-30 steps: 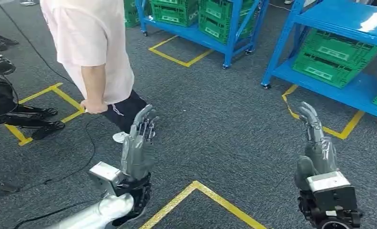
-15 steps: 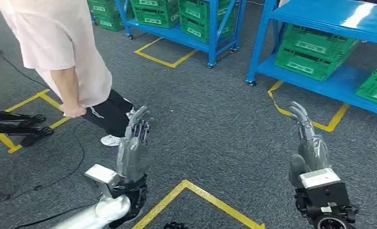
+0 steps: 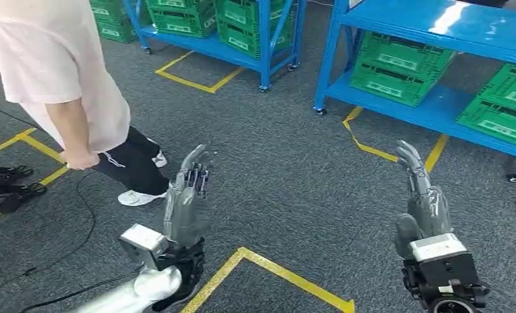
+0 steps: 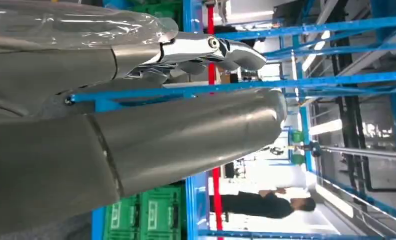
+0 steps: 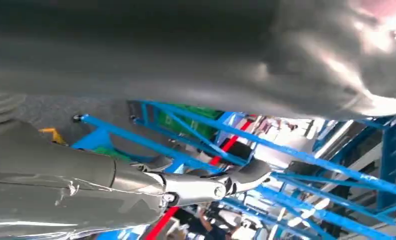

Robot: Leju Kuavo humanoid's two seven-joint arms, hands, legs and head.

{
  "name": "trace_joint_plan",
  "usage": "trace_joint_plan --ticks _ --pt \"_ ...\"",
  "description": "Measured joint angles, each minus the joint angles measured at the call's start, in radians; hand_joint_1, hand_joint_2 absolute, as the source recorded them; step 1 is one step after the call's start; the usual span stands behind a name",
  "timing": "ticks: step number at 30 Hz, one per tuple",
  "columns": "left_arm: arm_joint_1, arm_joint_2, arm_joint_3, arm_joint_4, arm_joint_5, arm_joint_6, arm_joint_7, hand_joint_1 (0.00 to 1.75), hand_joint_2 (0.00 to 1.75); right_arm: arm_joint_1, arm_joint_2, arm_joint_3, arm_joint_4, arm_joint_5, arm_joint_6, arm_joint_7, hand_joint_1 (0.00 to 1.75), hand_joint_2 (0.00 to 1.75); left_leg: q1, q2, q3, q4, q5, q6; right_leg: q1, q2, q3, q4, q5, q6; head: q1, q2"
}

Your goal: Take the parts from the cabinet and place them on the table.

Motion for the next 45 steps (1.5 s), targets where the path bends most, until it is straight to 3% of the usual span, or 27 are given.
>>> trace_joint_plan --ticks 1,2,3,4,7,9,11,13,14,16,17,18,22,23,24,25,27,28,29,31,32,33,34,38,39,40,45 --pt "0.0 0.0 0.0 0.0 0.0 0.0 0.0 0.0 0.0 -0.001 0.0 0.0 0.0 0.0 0.0 0.0 0.0 0.0 0.001 0.006 0.004 0.005 -0.005 -0.005 -0.002 -0.016 0.053 -0.106 0.051 0.002 0.0 0.0" --pt "-0.001 -0.001 0.0 0.0 0.0 0.0 0.0 0.0 0.0 -0.002 0.0 0.0 0.0 0.0 0.0 0.0 0.0 0.0 0.0 0.011 0.005 0.011 -0.011 -0.012 0.0 -0.053 0.087 -0.185 0.065 0.002 0.002 0.0" --pt "-0.001 -0.001 0.0 0.0 0.002 0.0 0.0 0.0 0.0 -0.005 0.0 0.0 0.002 0.0 0.0 0.001 0.0 0.0 -0.009 0.015 0.001 0.021 -0.015 -0.018 0.012 -0.064 0.097 -0.203 0.055 -0.006 0.009 0.0" --pt "-0.001 -0.001 0.0 0.0 0.002 0.0 0.0 0.0 0.0 -0.006 0.0 0.0 0.002 0.002 -0.002 0.001 0.0 0.0 -0.008 0.019 -0.002 0.02 -0.013 -0.022 0.008 -0.051 0.1 -0.196 0.057 -0.02 0.004 0.0" --pt "-0.004 -0.001 0.0 0.0 0.005 0.0 0.0 0.0 0.0 -0.006 0.0 0.0 0.002 0.003 -0.007 0.004 0.0 0.0 -0.007 0.051 0.003 0.024 -0.019 -0.035 0.009 -0.02 0.096 -0.201 0.063 -0.039 0.002 0.0" --pt "-0.007 0.0 0.0 0.0 0.005 0.0 -0.001 0.0 0.0 -0.007 0.002 0.0 0.002 0.003 -0.009 0.005 0.0 0.0 0.002 -0.019 -0.026 0.096 -0.072 -0.048 0.002 -0.005 0.096 -0.201 0.067 -0.049 -0.003 0.0" --pt "-0.005 0.0 0.0 0.0 0.005 0.0 0.0 0.0 0.0 -0.006 0.003 0.0 0.002 0.003 -0.009 0.006 0.0 0.0 0.004 -0.039 -0.109 0.268 -0.151 -0.055 0.003 0.013 0.092 -0.201 0.069 -0.054 -0.012 0.0" --pt "-0.005 0.002 0.0 0.0 0.005 0.0 0.0 0.0 0.0 -0.006 0.003 0.0 0.003 0.002 -0.009 0.007 0.0 0.0 0.005 -0.04 -0.163 0.363 -0.169 -0.054 0.005 0.034 0.09 -0.201 0.07 -0.055 -0.015 0.0" --pt "-0.005 0.003 0.0 0.0 0.005 0.0 0.0 0.0 0.0 -0.006 0.003 0.001 0.003 0.001 -0.009 0.007 0.0 0.0 0.005 -0.041 -0.15 0.333 -0.142 -0.051 0.005 0.045 0.09 -0.201 0.07 -0.055 -0.015 0.0" --pt "-0.005 0.003 0.0 0.0 0.005 0.0 0.0 0.0 0.0 -0.006 0.003 0.001 0.003 -0.001 -0.009 0.007 0.0 0.0 0.005 -0.054 -0.07 0.165 -0.05 -0.041 0.005 0.067 0.093 -0.201 0.071 -0.053 -0.017 0.0" --pt "-0.005 0.003 0.0 0.0 0.004 0.0 0.0 0.0 0.0 -0.006 0.003 0.0 0.003 -0.002 -0.008 0.007 0.0 0.0 0.005 -0.089 -0.022 0.069 -0.01 -0.033 0.003 0.076 0.093 -0.201 0.072 -0.052 -0.018 0.0" --pt "-0.006 0.003 0.0 0.0 0.003 0.0 0.001 0.0 0.0 -0.007 0.003 0.0 0.003 -0.002 -0.008 0.006 0.0 0.0 0.006 -0.123 -0.002 0.027 -0.02 -0.028 0.008 0.084 0.088 -0.2 0.072 -0.046 -0.015 0.0" --pt "-0.006 0.003 0.0 0.0 0.002 0.0 0.001 0.0 0.0 -0.006 0.003 0.0 0.003 -0.002 -0.006 0.006 0.0 0.0 0.004 -0.083 0.0 0.015 -0.014 -0.017 0.001 0.119 0.078 -0.209 0.078 -0.018 -0.016 0.0" --pt "-0.006 0.001 0.0 0.0 0.0 0.0 0.002 0.0 0.0 -0.005 0.003 0.0 0.003 -0.003 -0.006 0.005 0.0 0.0 0.01 -0.068 0.006 0.004 -0.01 -0.012 -0.002 0.101 0.073 -0.202 0.07 -0.017 -0.017 0.0" --pt "-0.006 0.0 0.0 0.0 0.0 0.0 0.002 0.0 0.0 -0.009 0.003 0.0 0.003 -0.003 -0.006 0.003 0.0 0.0 0.008 -0.061 0.009 0.002 -0.01 -0.007 0.008 0.051 0.056 -0.16 0.039 -0.014 -0.004 0.0" --pt "-0.006 -0.001 0.0 0.0 -0.001 0.0 0.002 0.0 0.0 -0.012 0.003 0.0 0.003 -0.004 -0.007 0.003 0.0 0.0 0.007 -0.049 0.009 0.002 -0.011 -0.004 0.007 0.025 0.02 -0.081 -0.003 -0.012 0.004 0.0" --pt "-0.003 0.0 0.0 0.0 -0.001 0.0 0.002 0.0 0.0 -0.009 0.003 0.0 0.004 -0.005 -0.007 0.003 0.0 0.0 0.004 -0.025 0.009 0.002 -0.013 0.0 0.006 0.012 -0.057 0.084 -0.07 -0.006 0.005 0.0" --pt "-0.003 -0.001 0.0 0.0 0.0 0.0 0.002 0.0 0.0 -0.008 0.003 0.001 0.004 -0.005 -0.007 0.003 0.0 0.0 0.003 -0.014 0.009 0.002 -0.014 0.0 0.005 0.011 -0.076 0.127 -0.076 -0.003 0.005 0.0" --pt "-0.003 -0.001 0.0 0.0 0.0 0.0 0.002 0.0 0.0 -0.006 0.003 0.0 0.005 -0.005 -0.007 0.002 0.0 0.0 0.003 -0.004 0.011 0.002 -0.016 0.0 0.004 0.009 -0.07 0.115 -0.059 -0.003 0.005 0.0" --pt "-0.004 -0.001 0.0 0.0 0.0 0.0 0.002 0.0 0.0 -0.005 0.003 0.0 0.005 -0.005 -0.007 0.0 0.0 0.0 0.003 0.013 0.018 0.003 -0.021 -0.003 0.004 -0.005 0.003 -0.026 0.021 -0.006 0.006 0.0" --pt "-0.004 -0.001 0.0 0.0 0.0 0.0 0.002 0.0 0.0 -0.006 0.003 0.0 0.005 -0.005 -0.007 -0.001 0.0 0.0 0.003 0.019 0.022 0.005 -0.024 -0.006 0.005 -0.026 0.048 -0.111 0.058 -0.011 0.006 0.0" --pt "-0.004 -0.001 0.0 0.0 -0.001 0.0 0.002 0.0 0.0 -0.006 0.003 0.0 0.005 -0.005 -0.007 -0.002 0.0 0.0 0.001 0.027 0.026 0.006 -0.028 -0.01 0.01 -0.068 0.084 -0.185 0.073 -0.017 0.008 0.0" --pt "-0.003 0.0 0.0 0.0 -0.001 0.0 0.002 0.0 0.0 -0.008 0.004 0.0 0.006 -0.005 -0.007 -0.003 0.0 0.0 -0.011 0.034 0.021 0.017 -0.033 -0.018 0.022 -0.088 0.103 -0.214 0.064 -0.027 0.01 0.0" --pt "-0.004 0.0 0.0 0.0 -0.001 0.0 0.002 0.0 0.0 -0.005 0.005 0.0 0.009 0.0 -0.009 -0.006 0.0 0.0 -0.01 0.065 0.022 0.019 -0.042 -0.031 0.015 -0.05 0.097 -0.213 0.072 -0.045 0.001 0.0" --pt "-0.004 0.002 0.0 0.0 -0.002 0.0 0.002 0.0 0.0 -0.005 0.006 0.0 0.009 0.004 -0.01 -0.007 0.0 0.0 -0.012 0.059 0.025 0.01 -0.037 -0.007 0.02 -0.048 0.098 -0.209 0.07 -0.041 -0.006 0.0" --pt "-0.006 0.002 0.0 0.0 -0.003 0.0 0.002 0.0 0.0 -0.004 0.007 0.0 0.009 0.007 -0.011 -0.006 0.0 0.0 -0.011 0.063 0.028 0.01 -0.039 0.003 0.022 -0.043 0.098 -0.209 0.069 -0.041 -0.01 0.0" --pt "-0.006 0.002 0.0 0.0 -0.004 0.0 0.003 0.0 0.0 -0.001 0.007 0.0 0.01 0.01 -0.012 -0.006 0.0 0.0 -0.009 0.058 0.029 0.004 -0.03 -0.008 0.024 -0.046 0.096 -0.209 0.068 -0.044 -0.011 0.0"
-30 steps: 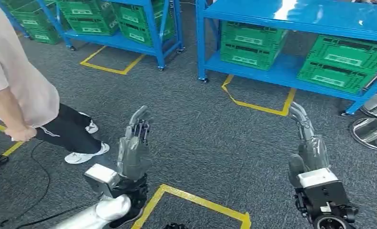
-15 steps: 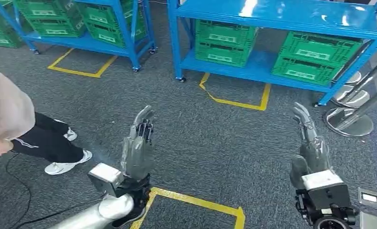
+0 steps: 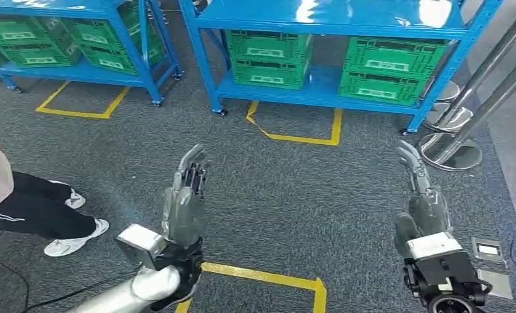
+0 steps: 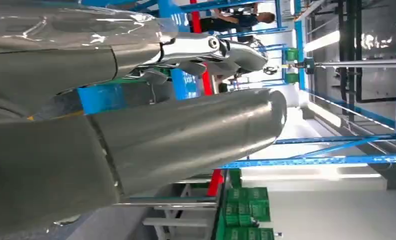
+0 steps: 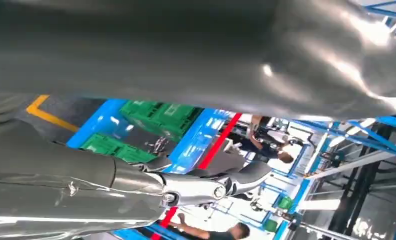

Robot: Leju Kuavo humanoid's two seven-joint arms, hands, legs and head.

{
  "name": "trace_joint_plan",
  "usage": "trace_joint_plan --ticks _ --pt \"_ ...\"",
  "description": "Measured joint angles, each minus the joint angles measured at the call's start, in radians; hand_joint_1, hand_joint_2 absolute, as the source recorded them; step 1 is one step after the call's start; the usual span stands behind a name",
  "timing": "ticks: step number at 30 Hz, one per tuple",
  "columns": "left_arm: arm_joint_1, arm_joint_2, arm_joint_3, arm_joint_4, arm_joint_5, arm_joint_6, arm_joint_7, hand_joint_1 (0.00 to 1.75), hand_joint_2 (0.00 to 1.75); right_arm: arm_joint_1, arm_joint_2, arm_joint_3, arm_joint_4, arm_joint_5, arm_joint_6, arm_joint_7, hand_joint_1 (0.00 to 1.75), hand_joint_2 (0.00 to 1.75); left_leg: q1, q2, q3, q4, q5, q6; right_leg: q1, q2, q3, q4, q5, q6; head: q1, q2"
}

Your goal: Take the parts from the cabinet and place them on the table.

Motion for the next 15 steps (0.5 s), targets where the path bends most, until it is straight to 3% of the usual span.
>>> trace_joint_plan --ticks 5,6,7,8,9,10,12,13,14,15 --pt "0.0 0.0 0.0 0.0 -0.001 0.0 0.015 0.0 0.0 0.0 0.0 0.0 0.0 0.002 -0.001 0.0 0.0 0.0 0.003 -0.003 0.0 -0.003 0.002 -0.02 0.003 -0.003 0.0 0.001 -0.001 -0.003 0.0 0.0" --pt "0.0 0.002 0.0 0.0 -0.001 0.0 0.016 0.0 0.0 0.001 0.001 0.0 0.0 0.002 -0.001 0.001 0.0 0.0 0.001 -0.006 -0.002 -0.01 -0.007 -0.01 -0.001 -0.008 0.011 0.007 0.017 0.003 0.001 0.0" --pt "0.0 0.002 0.0 0.0 0.0 0.0 0.018 0.0 0.0 0.002 0.001 0.0 0.001 0.002 -0.001 0.002 0.0 0.0 0.006 -0.008 0.009 -0.028 -0.005 0.004 -0.004 -0.01 0.007 0.019 0.033 0.016 -0.001 0.0" --pt "-0.002 0.001 0.0 -0.001 0.0 0.0 0.018 0.0 0.0 0.002 0.001 0.0 0.001 0.003 -0.001 0.001 0.0 0.0 0.011 -0.012 0.039 -0.051 -0.001 0.008 -0.003 -0.004 -0.003 0.026 0.027 0.02 -0.003 0.0" --pt "-0.003 0.001 0.001 -0.001 0.001 0.0 0.016 0.0 0.0 0.001 0.001 -0.001 0.002 0.003 0.0 0.001 0.0 0.0 0.016 -0.014 0.047 -0.064 0.001 0.01 -0.008 0.018 -0.012 0.042 0.016 0.024 0.002 0.0" --pt "-0.005 0.0 0.001 -0.001 0.002 0.0 0.016 0.0 0.0 -0.001 0.001 -0.001 0.002 0.003 -0.001 -0.001 0.0 0.0 0.02 -0.018 0.051 -0.066 0.002 0.012 -0.01 0.037 -0.032 0.082 -0.011 0.029 0.008 0.0" --pt "-0.004 -0.003 0.001 -0.001 0.004 0.0 0.016 0.0 0.0 0.004 0.001 -0.002 0.003 0.003 -0.001 0.0 0.0 0.0 0.028 -0.026 0.052 -0.065 -0.001 0.006 -0.02 0.046 -0.112 0.231 -0.082 0.044 0.018 0.0" --pt "-0.004 -0.003 0.001 0.0 0.004 0.0 0.016 0.0 0.0 0.006 0.001 -0.002 0.004 0.003 -0.001 0.0 0.0 0.0 0.033 -0.03 0.053 -0.064 -0.003 0.001 -0.027 0.045 -0.143 0.283 -0.099 0.052 0.018 0.0" --pt "-0.002 -0.003 0.001 0.0 0.004 0.0 0.016 0.0 0.0 0.007 0.001 -0.002 0.005 0.003 -0.001 0.0 0.0 0.0 0.039 -0.034 0.058 -0.064 -0.007 -0.007 -0.035 0.045 -0.153 0.294 -0.092 0.059 0.017 0.0" --pt "0.0 -0.003 0.001 0.0 0.004 0.0 0.016 0.0 0.0 0.007 0.001 -0.002 0.007 0.003 -0.001 0.0 0.0 0.0 0.047 -0.037 0.065 -0.063 -0.013 -0.016 -0.044 0.044 -0.142 0.259 -0.063 0.066 0.018 0.0"
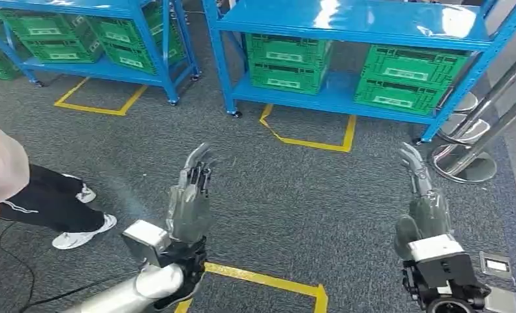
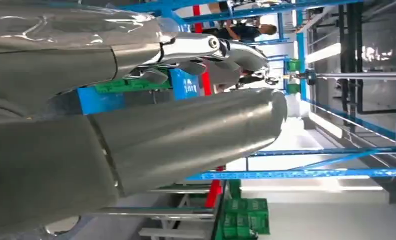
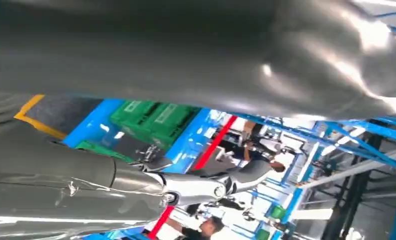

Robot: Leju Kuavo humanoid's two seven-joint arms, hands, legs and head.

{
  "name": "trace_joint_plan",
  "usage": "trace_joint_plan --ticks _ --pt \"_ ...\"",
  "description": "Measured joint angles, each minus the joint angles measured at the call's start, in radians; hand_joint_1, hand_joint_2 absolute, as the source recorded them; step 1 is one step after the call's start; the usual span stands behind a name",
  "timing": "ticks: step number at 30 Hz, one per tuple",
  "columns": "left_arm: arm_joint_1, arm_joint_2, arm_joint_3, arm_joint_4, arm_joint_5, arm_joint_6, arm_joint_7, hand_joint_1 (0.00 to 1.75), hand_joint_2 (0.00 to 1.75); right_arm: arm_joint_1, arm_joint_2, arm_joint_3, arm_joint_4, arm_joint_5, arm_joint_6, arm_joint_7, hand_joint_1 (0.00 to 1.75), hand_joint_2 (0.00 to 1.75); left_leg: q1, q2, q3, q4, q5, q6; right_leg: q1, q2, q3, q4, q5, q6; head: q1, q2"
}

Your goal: Take the parts from the cabinet and place them on the table.

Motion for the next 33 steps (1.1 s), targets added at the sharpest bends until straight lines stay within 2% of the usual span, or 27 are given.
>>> trace_joint_plan --ticks 2,3,4,5,6,8,9,10,12,14,15,16,17,18,19,20,22,23,24,25,26,27,28,30,31,32,33 --pt "0.001 0.0 0.0 0.0 0.0 0.0 0.0 0.0 0.0 0.0 0.0 0.0 0.002 0.0 0.0 0.0 0.0 0.0 0.022 -0.005 0.021 0.009 -0.016 -0.03 -0.022 -0.007 0.079 -0.174 0.112 0.024 0.0 0.0" --pt "0.001 0.0 0.0 0.0 0.0 0.0 0.0 0.0 0.0 0.0 0.0 0.0 0.002 0.0 0.0 0.0 0.0 0.0 0.026 -0.004 0.026 0.017 -0.024 -0.045 -0.028 -0.011 0.097 -0.222 0.122 0.043 0.003 0.0" --pt "-0.001 0.001 0.0 0.001 0.002 0.0 -0.002 0.0 0.0 -0.001 0.0 0.001 0.007 0.0 0.0 0.0 0.0 0.0 0.018 -0.004 0.022 0.025 -0.031 -0.064 -0.012 -0.013 0.088 -0.222 0.08 0.047 0.026 0.0" --pt "-0.001 0.0 0.0 0.001 0.002 0.0 -0.003 0.0 0.0 -0.004 0.0 0.001 0.007 0.0 0.001 -0.001 0.0 0.0 0.017 -0.005 0.006 0.043 -0.035 -0.071 -0.016 -0.014 0.109 -0.227 0.039 0.001 0.03 0.0" --pt "-0.003 0.0 0.0 0.001 0.003 0.0 -0.002 0.0 0.0 0.006 0.003 0.001 0.008 0.0 0.001 0.001 0.0 0.0 0.017 -0.003 0.006 0.049 -0.039 -0.076 -0.02 -0.002 0.101 -0.218 0.057 -0.017 0.004 0.0" --pt "-0.004 0.001 0.002 0.001 0.003 0.0 -0.003 0.0 0.0 0.003 0.003 -0.002 0.008 0.0 0.001 -0.001 0.0 0.0 0.021 -0.006 0.012 0.056 -0.031 -0.088 -0.009 0.01 0.107 -0.204 0.04 -0.037 -0.007 0.0" --pt "-0.007 0.002 0.002 0.0 0.003 0.0 -0.003 0.0 0.0 0.003 0.007 -0.002 0.006 0.002 0.002 -0.003 0.0 0.0 0.026 -0.014 -0.029 0.112 0.0 -0.088 -0.012 0.019 0.116 -0.213 0.036 -0.044 -0.018 0.0" --pt "-0.009 0.002 0.002 0.0 0.003 0.0 -0.005 0.0 0.0 -0.001 0.006 -0.002 0.006 0.002 0.002 -0.004 0.0 0.0 0.026 -0.031 -0.103 0.226 0.032 -0.083 -0.008 0.02 0.133 -0.225 0.032 -0.05 -0.025 0.0" --pt "-0.007 0.002 0.002 0.001 0.005 0.0 -0.006 0.0 0.0 0.001 0.006 -0.003 0.008 0.002 0.005 -0.004 0.0 0.0 0.02 -0.044 -0.226 0.375 -0.009 -0.082 -0.002 0.028 0.171 -0.256 0.024 -0.06 -0.035 0.0" --pt "-0.005 0.004 0.002 0.002 0.005 0.0 -0.005 0.0 0.0 0.003 0.006 -0.002 0.013 -0.002 0.009 -0.004 0.0 0.0 0.003 -0.048 -0.299 0.403 -0.102 -0.066 0.012 0.041 0.22 -0.291 0.013 -0.069 -0.041 0.0" --pt "-0.005 0.006 0.002 0.002 0.005 0.0 -0.005 0.0 0.0 0.003 0.006 -0.002 0.013 -0.002 0.009 -0.004 0.0 0.0 -0.009 -0.05 -0.311 0.372 -0.122 -0.051 0.018 0.049 0.246 -0.305 0.006 -0.074 -0.047 0.0" --pt "-0.005 0.006 0.002 0.002 0.004 0.0 -0.005 0.0 0.0 0.002 0.006 -0.002 0.014 -0.002 0.011 -0.004 0.0 0.0 -0.023 -0.054 -0.312 0.313 -0.11 -0.031 0.026 0.055 0.275 -0.319 -0.002 -0.079 -0.051 0.0" --pt "-0.004 0.006 0.002 0.003 0.004 0.0 -0.005 0.0 0.0 0.002 0.006 -0.002 0.017 -0.002 0.012 -0.004 0.0 0.0 -0.038 -0.062 -0.304 0.233 -0.061 -0.005 0.036 0.063 0.301 -0.333 -0.012 -0.08 -0.056 0.0" --pt "-0.004 0.006 0.002 0.003 0.004 0.0 -0.005 0.0 0.0 0.002 0.006 -0.002 0.018 -0.002 0.012 -0.004 0.0 0.0 -0.055 -0.079 -0.293 0.14 0.038 0.026 0.045 0.067 0.327 -0.347 -0.023 -0.081 -0.061 0.0" --pt "-0.005 0.006 0.002 0.003 0.004 0.0 -0.005 0.0 0.0 0.003 0.006 -0.002 0.021 -0.002 0.012 -0.004 0.0 0.0 -0.075 -0.11 -0.274 0.039 0.208 0.058 0.038 0.07 0.326 -0.362 -0.032 -0.085 -0.061 0.0" --pt "0.0 0.007 0.003 0.004 0.004 0.0 -0.005 0.0 0.0 0.0 0.006 -0.001 0.025 -0.004 0.011 -0.003 0.0 0.0 -0.101 -0.139 -0.27 -0.017 0.269 0.062 0.049 0.092 0.367 -0.366 -0.045 -0.077 -0.045 0.0" --pt "0.004 0.009 0.005 0.002 0.004 0.0 -0.006 0.0 0.0 0.003 0.011 0.0 0.027 -0.005 0.009 -0.003 0.0 0.0 -0.115 -0.172 -0.225 -0.038 0.239 0.082 0.075 0.094 0.396 -0.361 -0.055 -0.085 -0.069 0.0" --pt "0.005 0.01 0.005 0.003 0.006 0.0 -0.004 0.0 0.0 0.002 0.011 0.001 0.027 -0.005 0.008 -0.004 0.0 0.0 -0.1 -0.167 -0.214 -0.027 0.221 0.069 0.082 0.093 0.367 -0.289 -0.02 -0.087 -0.062 0.0" --pt "0.001 0.005 0.005 0.003 0.006 0.0 -0.003 0.0 0.0 -0.004 0.011 -0.001 0.025 -0.004 0.005 -0.004 0.0 0.0 -0.08 -0.139 -0.194 -0.015 0.202 0.051 0.087 0.087 0.317 -0.184 0.01 -0.079 -0.056 0.0" --pt "-0.003 0.005 0.005 0.004 0.008 0.0 -0.004 0.0 0.0 -0.009 0.011 -0.002 0.025 -0.004 0.003 -0.005 0.0 0.0 -0.082 -0.136 -0.181 -0.012 0.173 0.044 0.085 0.043 0.268 -0.093 0.013 -0.047 -0.045 0.0" --pt "-0.002 0.003 0.005 0.004 0.008 0.0 -0.003 0.0 0.0 -0.014 0.011 -0.002 0.025 -0.004 0.003 -0.004 0.0 0.0 -0.085 -0.126 -0.167 -0.006 0.158 0.051 0.069 0.021 0.217 -0.027 -0.005 -0.028 -0.03 0.0" --pt "0.0 0.003 0.005 0.004 0.007 0.0 -0.004 0.0 0.0 -0.012 0.011 -0.002 0.026 -0.005 0.003 -0.002 0.0 0.0 -0.088 -0.12 -0.157 -0.001 0.148 0.058 0.06 0.013 0.184 0.007 -0.042 -0.023 -0.029 0.0" --pt "0.002 0.004 0.005 0.004 0.009 0.0 -0.004 0.0 0.0 -0.007 0.011 -0.002 0.026 -0.005 0.003 -0.003 0.0 0.0 -0.088 -0.111 -0.142 0.007 0.129 0.061 0.051 0.008 0.148 0.028 -0.119 -0.021 -0.03 0.0" --pt "0.002 0.006 0.005 0.004 0.011 0.0 -0.004 0.0 0.0 -0.003 0.011 -0.001 0.026 -0.005 0.002 -0.001 0.0 0.0 -0.088 -0.101 -0.113 0.018 0.099 0.064 0.046 0.007 0.117 0.015 -0.227 -0.02 -0.025 0.0" --pt "0.002 0.005 0.005 0.004 0.012 0.0 -0.004 0.0 0.0 -0.003 0.011 -0.001 0.026 -0.005 0.001 -0.001 0.0 0.0 -0.088 -0.097 -0.098 0.023 0.091 0.062 0.046 0.006 0.117 -0.014 -0.242 -0.017 -0.022 0.0" --pt "0.002 0.005 0.005 0.004 0.015 0.0 -0.004 0.0 0.0 -0.003 0.011 -0.001 0.026 -0.005 0.0 0.0 0.0 0.0 -0.09 -0.095 -0.08 0.027 0.075 0.061 0.047 0.006 0.126 -0.082 -0.217 -0.017 -0.019 0.0" --pt "0.002 0.005 0.005 0.004 0.017 0.0 -0.004 0.0 0.0 -0.003 0.011 -0.001 0.026 -0.005 0.0 0.002 0.0 0.0 -0.093 -0.095 -0.066 0.028 0.063 0.061 0.048 0.005 0.137 -0.152 -0.164 -0.022 -0.017 0.0"
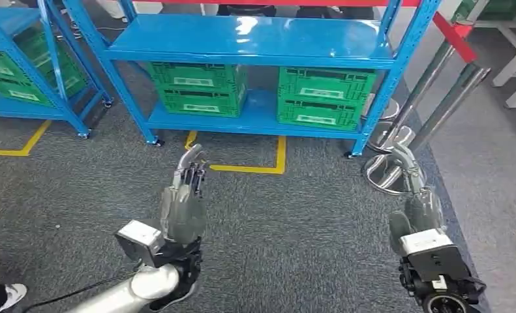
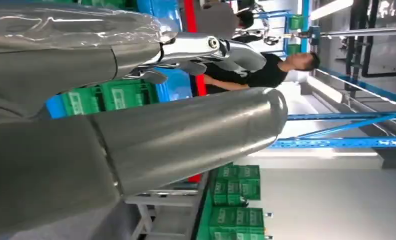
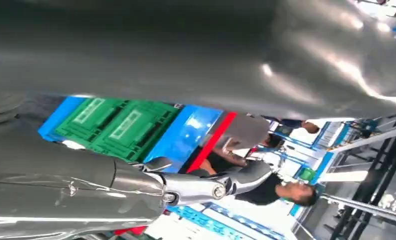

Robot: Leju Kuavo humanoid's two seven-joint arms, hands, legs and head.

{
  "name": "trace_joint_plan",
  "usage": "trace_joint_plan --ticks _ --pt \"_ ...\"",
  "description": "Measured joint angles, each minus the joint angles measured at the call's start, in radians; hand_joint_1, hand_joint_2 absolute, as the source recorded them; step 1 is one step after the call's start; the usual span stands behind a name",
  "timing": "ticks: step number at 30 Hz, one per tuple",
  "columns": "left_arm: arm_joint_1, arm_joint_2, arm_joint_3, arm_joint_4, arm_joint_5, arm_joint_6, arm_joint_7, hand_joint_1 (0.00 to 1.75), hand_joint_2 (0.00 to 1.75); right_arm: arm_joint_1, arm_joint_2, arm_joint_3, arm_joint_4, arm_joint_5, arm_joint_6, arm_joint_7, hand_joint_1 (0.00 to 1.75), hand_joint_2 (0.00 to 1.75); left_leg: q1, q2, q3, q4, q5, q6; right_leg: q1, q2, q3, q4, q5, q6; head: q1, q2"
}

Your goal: Take the parts from the cabinet and place them on the table.

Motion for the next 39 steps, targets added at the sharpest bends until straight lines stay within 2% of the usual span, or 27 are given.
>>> trace_joint_plan --ticks 1,2,3,4,5,6,7,8,9,11,12,13,14,16,17,18,19,20,21,22,23,25,29,30,33,34,39 --pt "0.0 0.0 0.0 0.0 0.002 0.0 0.0 0.0 0.0 0.0 0.0 0.0 0.0 0.0 -0.001 0.0 0.0 0.0 -0.004 0.0 0.014 0.0 -0.01 0.001 0.003 -0.002 0.013 -0.087 0.106 -0.009 0.003 0.0" --pt "-0.001 -0.001 0.0 0.0 0.002 0.0 0.0 0.0 0.0 0.001 0.0 0.0 0.0 0.001 -0.002 0.001 0.0 0.0 -0.003 0.002 0.024 -0.002 -0.017 0.0 0.007 -0.005 0.026 -0.13 0.229 -0.03 0.002 0.0" --pt "0.0 -0.001 0.0 0.0 0.005 0.0 -0.001 0.0 0.0 0.001 0.0 0.0 0.0 0.001 -0.005 0.002 0.0 0.0 -0.002 -0.001 0.026 -0.002 -0.022 -0.005 0.009 0.001 0.023 -0.14 0.225 -0.04 -0.004 0.0" --pt "-0.003 -0.001 0.0 0.0 0.006 0.0 -0.002 0.0 0.0 0.0 0.0 0.0 -0.001 0.001 -0.005 0.003 0.0 0.0 0.001 -0.002 0.024 -0.004 -0.025 -0.009 0.015 0.0 0.032 -0.151 0.225 -0.054 0.003 0.0" --pt "-0.001 -0.002 0.0 0.0 0.009 0.0 -0.002 0.0 0.0 -0.002 0.0 -0.001 -0.002 0.002 -0.005 0.003 0.0 0.0 0.002 0.0 0.026 0.013 -0.014 -0.014 0.016 0.002 0.036 -0.166 0.236 -0.077 0.008 0.0" --pt "0.0 -0.002 0.0 0.0 0.009 0.0 -0.003 0.0 0.0 -0.003 0.0 -0.001 -0.002 0.002 -0.005 0.003 0.0 0.0 0.001 -0.001 0.024 0.026 -0.008 -0.023 0.015 0.001 0.046 -0.174 0.233 -0.084 0.01 0.0" --pt "-0.002 0.0 0.0 -0.002 0.01 0.0 -0.004 0.0 0.0 -0.004 0.002 0.0 -0.003 0.002 -0.005 0.003 0.0 0.0 -0.001 -0.001 0.019 0.033 -0.025 -0.026 -0.004 -0.004 0.072 -0.182 0.244 -0.079 0.014 0.0" --pt "-0.005 0.0 0.0 -0.002 0.012 0.0 -0.007 0.0 0.0 -0.004 0.002 -0.001 -0.004 0.002 -0.005 0.003 0.0 0.0 -0.002 0.003 0.007 0.066 -0.057 -0.043 -0.009 0.0 0.076 -0.183 0.243 -0.082 0.014 0.0" --pt "-0.007 0.0 0.0 -0.002 0.013 0.0 -0.012 0.0 0.0 -0.004 0.003 -0.001 -0.005 0.002 -0.004 0.004 0.0 0.0 0.01 0.004 -0.026 0.129 -0.099 -0.055 -0.012 -0.001 0.074 -0.183 0.243 -0.081 0.004 0.0" --pt "-0.005 0.0 0.0 -0.002 0.015 0.0 -0.015 0.0 0.0 -0.003 0.003 0.0 -0.005 0.002 -0.001 0.005 0.0 0.0 0.042 0.006 -0.116 0.291 -0.173 -0.081 -0.021 -0.003 0.069 -0.182 0.24 -0.076 0.0 0.0" --pt "-0.003 0.001 0.0 -0.002 0.015 0.0 -0.015 0.0 0.0 -0.003 0.003 0.0 -0.005 0.002 0.0 0.005 0.0 0.0 0.056 0.01 -0.149 0.339 -0.186 -0.092 -0.027 -0.003 0.068 -0.181 0.237 -0.07 -0.001 0.0" --pt "-0.001 0.001 0.0 -0.002 0.015 0.0 -0.015 0.0 0.0 -0.003 0.003 0.0 -0.004 0.001 0.001 0.005 0.0 0.0 0.068 0.013 -0.154 0.328 -0.166 -0.105 -0.035 -0.003 0.07 -0.179 0.233 -0.062 -0.001 0.0" --pt "-0.001 0.002 0.0 -0.002 0.015 0.0 -0.015 0.0 0.0 -0.003 0.003 0.001 -0.004 0.001 0.002 0.006 0.0 0.0 0.078 0.018 -0.133 0.272 -0.124 -0.118 -0.043 -0.003 0.074 -0.176 0.228 -0.054 -0.002 0.0" --pt "-0.001 0.003 0.0 -0.002 0.015 0.0 -0.015 0.0 0.0 -0.004 0.003 0.002 -0.004 -0.001 -0.005 0.01 0.0 0.0 0.099 0.024 -0.045 0.07 -0.005 -0.148 -0.061 -0.003 0.083 -0.163 0.212 -0.03 -0.005 0.0" --pt "-0.001 0.004 0.0 -0.002 0.016 0.0 -0.015 0.0 0.0 -0.005 0.003 0.002 -0.005 -0.001 -0.008 0.012 0.0 0.0 0.104 0.023 -0.021 0.011 0.001 -0.162 -0.061 -0.004 0.083 -0.157 0.203 -0.018 -0.01 0.0" --pt "-0.001 0.004 0.0 -0.001 0.019 0.0 -0.015 0.0 0.0 -0.005 0.003 0.002 -0.004 -0.002 -0.014 0.016 0.0 0.0 0.096 0.024 -0.032 0.014 -0.054 -0.139 -0.061 -0.002 0.079 -0.149 0.201 -0.011 -0.019 0.0" --pt "0.0 0.004 0.0 -0.001 0.019 0.0 -0.015 0.0 0.0 -0.005 0.003 0.002 -0.006 -0.002 -0.016 0.017 0.0 0.0 0.092 0.03 -0.036 0.027 -0.033 -0.119 -0.055 -0.003 0.071 -0.15 0.197 -0.001 -0.017 0.0" --pt "0.003 0.005 0.0 -0.001 0.019 0.0 -0.016 0.0 0.0 -0.003 0.003 0.003 -0.006 -0.002 -0.016 0.018 0.0 0.0 0.097 0.026 -0.039 0.03 -0.017 -0.104 -0.056 -0.003 0.075 -0.146 0.189 0.007 -0.013 0.0" --pt "0.003 0.005 0.0 -0.001 0.019 0.0 -0.015 0.0 0.0 -0.002 0.003 0.003 -0.006 -0.002 -0.018 0.018 0.0 0.0 0.102 0.028 -0.038 0.032 -0.016 -0.108 -0.055 -0.003 0.078 -0.139 0.179 0.007 -0.009 0.0" --pt "0.003 0.005 0.0 -0.002 0.019 0.0 -0.016 0.0 0.0 -0.005 0.003 0.003 -0.006 -0.002 -0.018 0.018 0.0 0.0 0.1 0.025 -0.038 0.032 -0.015 -0.106 -0.055 -0.004 0.077 -0.145 0.192 -0.016 0.005 0.0" --pt "0.002 0.005 0.0 -0.002 0.019 0.0 -0.016 0.0 0.0 -0.006 0.003 0.003 -0.006 -0.002 -0.018 0.018 0.0 0.0 0.099 0.022 -0.037 0.032 -0.016 -0.106 -0.054 -0.003 0.078 -0.146 0.198 -0.024 0.008 0.0" --pt "0.001 0.005 0.0 -0.002 0.019 0.0 -0.016 0.0 0.0 -0.007 0.003 0.003 -0.007 -0.002 -0.019 0.018 0.0 0.0 0.096 0.019 -0.036 0.032 -0.021 -0.097 -0.055 -0.004 0.081 -0.149 0.202 -0.023 0.01 0.0" --pt "0.001 0.005 0.0 -0.002 0.019 0.0 -0.016 0.0 0.0 -0.011 0.003 0.004 -0.007 0.0 -0.021 0.018 0.0 0.0 0.091 0.018 -0.034 0.032 -0.027 -0.087 -0.055 -0.007 0.091 -0.164 0.202 -0.024 0.011 0.0" --pt "0.001 0.006 0.0 -0.002 0.02 0.0 -0.016 0.0 0.0 -0.011 0.003 0.004 -0.007 0.0 -0.024 0.02 0.0 0.0 0.09 0.019 -0.034 0.032 -0.028 -0.086 -0.056 -0.009 0.094 -0.17 0.199 -0.019 0.012 0.0" --pt "-0.003 0.006 0.0 -0.001 0.025 0.0 -0.016 0.0 0.0 -0.01 0.003 0.005 -0.008 0.004 -0.029 0.023 0.0 0.0 0.088 0.021 -0.034 0.033 -0.029 -0.084 -0.059 -0.009 0.098 -0.181 0.194 0.012 0.011 0.0" --pt "-0.004 0.006 0.0 -0.001 0.026 0.0 -0.016 0.0 0.0 -0.01 0.003 0.005 -0.008 0.004 -0.031 0.025 0.0 0.0 0.088 0.022 -0.034 0.033 -0.029 -0.084 -0.059 -0.009 0.098 -0.181 0.195 0.017 0.011 0.0" --pt "-0.004 0.007 0.0 -0.001 0.026 0.0 -0.015 0.0 0.0 -0.01 0.003 0.005 -0.01 0.005 -0.034 0.027 0.0 0.0 0.088 0.023 -0.03 0.029 -0.027 -0.086 -0.055 -0.009 0.098 -0.179 0.194 0.021 0.011 0.0"
